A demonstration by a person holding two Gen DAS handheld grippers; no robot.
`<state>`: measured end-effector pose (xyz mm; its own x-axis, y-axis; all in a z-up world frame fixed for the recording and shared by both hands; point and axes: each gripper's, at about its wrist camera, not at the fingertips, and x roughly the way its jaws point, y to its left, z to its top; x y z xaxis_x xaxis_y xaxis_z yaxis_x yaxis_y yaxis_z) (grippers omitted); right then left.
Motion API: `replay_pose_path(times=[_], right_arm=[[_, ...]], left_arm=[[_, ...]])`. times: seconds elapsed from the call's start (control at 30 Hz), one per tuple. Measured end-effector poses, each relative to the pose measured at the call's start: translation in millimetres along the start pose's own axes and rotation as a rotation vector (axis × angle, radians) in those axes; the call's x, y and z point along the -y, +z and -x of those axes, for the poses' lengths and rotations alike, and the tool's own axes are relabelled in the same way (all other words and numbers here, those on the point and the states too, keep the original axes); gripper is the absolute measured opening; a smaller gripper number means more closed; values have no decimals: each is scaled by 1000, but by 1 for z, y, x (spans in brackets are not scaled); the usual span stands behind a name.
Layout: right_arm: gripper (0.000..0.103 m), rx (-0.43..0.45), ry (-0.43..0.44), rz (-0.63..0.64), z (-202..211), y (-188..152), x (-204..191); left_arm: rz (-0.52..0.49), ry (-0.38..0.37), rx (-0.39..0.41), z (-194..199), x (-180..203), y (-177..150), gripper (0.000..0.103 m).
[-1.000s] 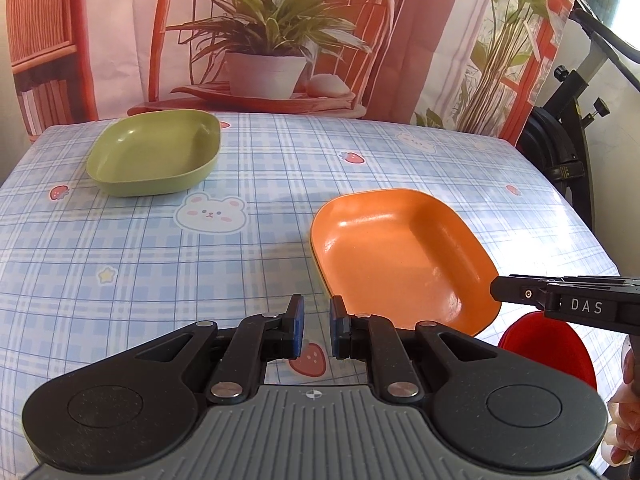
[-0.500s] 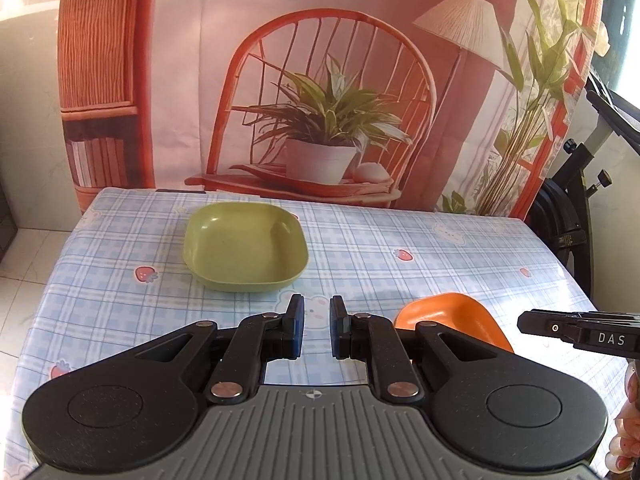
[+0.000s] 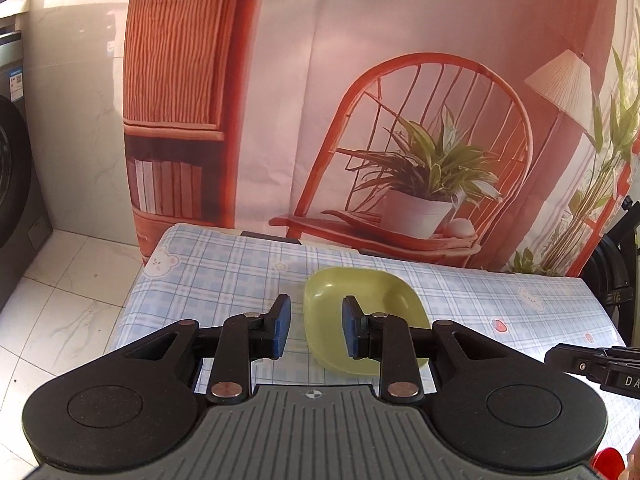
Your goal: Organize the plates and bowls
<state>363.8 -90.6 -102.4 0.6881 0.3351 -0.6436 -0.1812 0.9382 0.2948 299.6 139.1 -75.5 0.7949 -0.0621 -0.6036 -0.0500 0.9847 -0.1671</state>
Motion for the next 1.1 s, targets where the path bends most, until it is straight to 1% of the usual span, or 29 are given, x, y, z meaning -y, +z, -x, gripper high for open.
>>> replay_pose_path(times=[0.07, 0.2, 0.27, 0.4, 0.47, 0.53, 0.67, 0.8, 0.93, 0.97, 1.03, 1.1], right_arm=[[15, -9, 6, 5, -20, 5, -6], [15, -20, 0, 20, -56, 12, -13], [15, -23, -20, 31, -80, 15, -14], [18, -53, -44, 34, -113, 21, -14], [19, -55, -72, 50, -128, 22, -16], [19, -67, -90, 39, -139, 22, -16], [20, -108, -94, 15, -156, 18, -14], [20, -145, -91, 39, -166, 13, -19], [19, -162, -92, 26, -172, 8, -21], [17, -163, -91, 26, -172, 7, -22], [13, -161, -100, 24, -173, 3, -22], [12, -162, -99, 20, -172, -1, -23]], left_arm=[[-3, 5, 2, -18, -1, -1, 33], [1, 9, -27, -53, 0, -5, 33], [12, -2, -50, -71, -1, -10, 33], [18, -22, -77, -94, 2, -16, 33], [13, -18, -98, -106, 3, -16, 33], [16, -16, -99, -115, 1, -17, 33], [43, -32, -114, -125, -3, -19, 33], [37, -22, -134, -130, -4, -23, 32], [60, -27, -146, -134, -10, -25, 32], [60, -27, -146, -135, -10, -25, 30], [55, -11, -157, -136, -10, -27, 15], [71, -11, -157, -134, -12, -29, 10]])
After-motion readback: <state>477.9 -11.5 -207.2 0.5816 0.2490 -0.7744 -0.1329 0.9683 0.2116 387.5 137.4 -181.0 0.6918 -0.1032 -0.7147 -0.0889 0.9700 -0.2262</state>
